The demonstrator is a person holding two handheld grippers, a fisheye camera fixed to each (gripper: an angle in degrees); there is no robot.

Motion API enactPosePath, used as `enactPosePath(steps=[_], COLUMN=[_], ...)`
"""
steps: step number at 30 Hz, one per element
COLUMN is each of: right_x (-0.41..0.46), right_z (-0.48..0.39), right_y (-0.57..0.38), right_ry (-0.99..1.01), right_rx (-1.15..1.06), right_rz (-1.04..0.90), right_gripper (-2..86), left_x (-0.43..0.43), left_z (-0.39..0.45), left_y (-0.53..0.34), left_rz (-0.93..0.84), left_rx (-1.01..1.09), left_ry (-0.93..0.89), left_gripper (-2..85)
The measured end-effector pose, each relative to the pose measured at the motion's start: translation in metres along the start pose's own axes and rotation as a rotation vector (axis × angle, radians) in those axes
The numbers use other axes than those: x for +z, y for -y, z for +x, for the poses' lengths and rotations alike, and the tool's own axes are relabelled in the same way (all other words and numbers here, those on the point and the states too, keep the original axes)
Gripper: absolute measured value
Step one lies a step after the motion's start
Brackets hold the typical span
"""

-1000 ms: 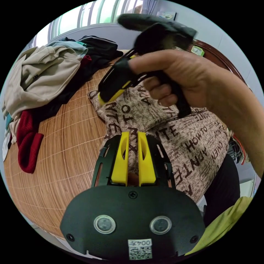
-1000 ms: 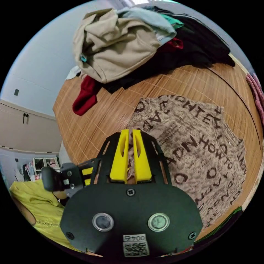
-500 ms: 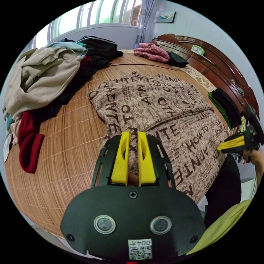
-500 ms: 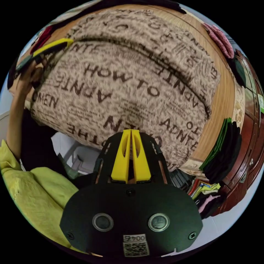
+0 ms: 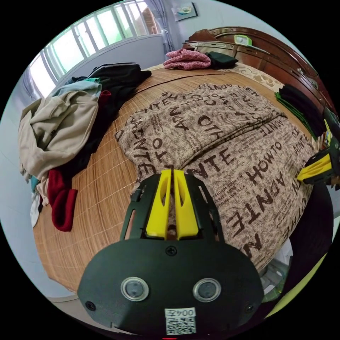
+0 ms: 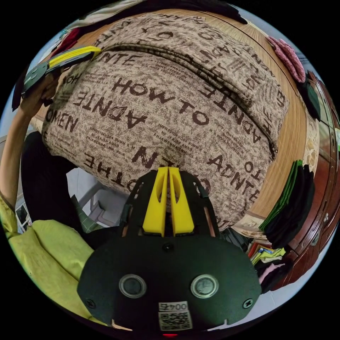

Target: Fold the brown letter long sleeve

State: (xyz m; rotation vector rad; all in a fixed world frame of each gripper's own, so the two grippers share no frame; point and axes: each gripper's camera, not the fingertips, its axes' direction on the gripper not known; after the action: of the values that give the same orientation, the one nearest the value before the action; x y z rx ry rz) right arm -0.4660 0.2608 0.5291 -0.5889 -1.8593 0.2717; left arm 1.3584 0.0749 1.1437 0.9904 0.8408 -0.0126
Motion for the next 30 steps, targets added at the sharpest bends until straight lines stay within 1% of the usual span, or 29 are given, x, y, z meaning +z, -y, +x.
enactPosePath(steps=[5, 8, 10, 12, 14, 16, 18, 21, 27, 30], right_x=[-0.001, -0.001, -0.001, -0.001, 0.000, 0.000, 0.001, 0.000, -0.001, -0.002], right_z=[0.000, -0.003, -0.006, -0.011, -0.020, -0.023, -0.023, -0.019, -0.016, -0.009], right_y=[-0.049, -0.072, -0.084, -0.097, -0.114, -0.126, -0.139, -0.157, -0.188, -0.203], right_ry=[0.023, 0.016, 0.000, -0.028, -0.087, -0.102, -0.100, -0.069, -0.089, -0.058], right_rx=[-0.004, -0.007, -0.013, -0.028, -0.048, -0.025, 0.005, 0.049, 0.012, 0.022], right_rz=[0.138, 0.188, 0.209, 0.232, 0.261, 0.282, 0.307, 0.327, 0.336, 0.347], right_gripper=[-0.7, -0.7, -0.7, -0.6, -0.7, -0.7, -0.7, -0.7, -0.6, -0.6], left_x=[-0.071, -0.105, -0.120, -0.131, -0.135, -0.130, -0.134, -0.135, -0.135, -0.133], left_z=[-0.002, 0.003, 0.005, 0.007, 0.015, 0.028, 0.031, 0.030, 0.029, 0.034], left_y=[-0.029, -0.074, -0.109, -0.133, -0.150, -0.163, -0.168, -0.167, -0.168, -0.169], left_rz=[-0.063, -0.076, -0.111, -0.102, -0.111, -0.165, -0.140, -0.165, -0.200, -0.217], left_rx=[-0.036, -0.080, -0.146, -0.206, -0.231, -0.215, -0.208, -0.207, -0.185, -0.150], left_ry=[-0.025, -0.019, -0.021, -0.058, -0.101, -0.081, -0.056, -0.051, -0.027, 0.009], left_gripper=[0.7, 0.6, 0.6, 0.6, 0.6, 0.6, 0.6, 0.7, 0.7, 0.6])
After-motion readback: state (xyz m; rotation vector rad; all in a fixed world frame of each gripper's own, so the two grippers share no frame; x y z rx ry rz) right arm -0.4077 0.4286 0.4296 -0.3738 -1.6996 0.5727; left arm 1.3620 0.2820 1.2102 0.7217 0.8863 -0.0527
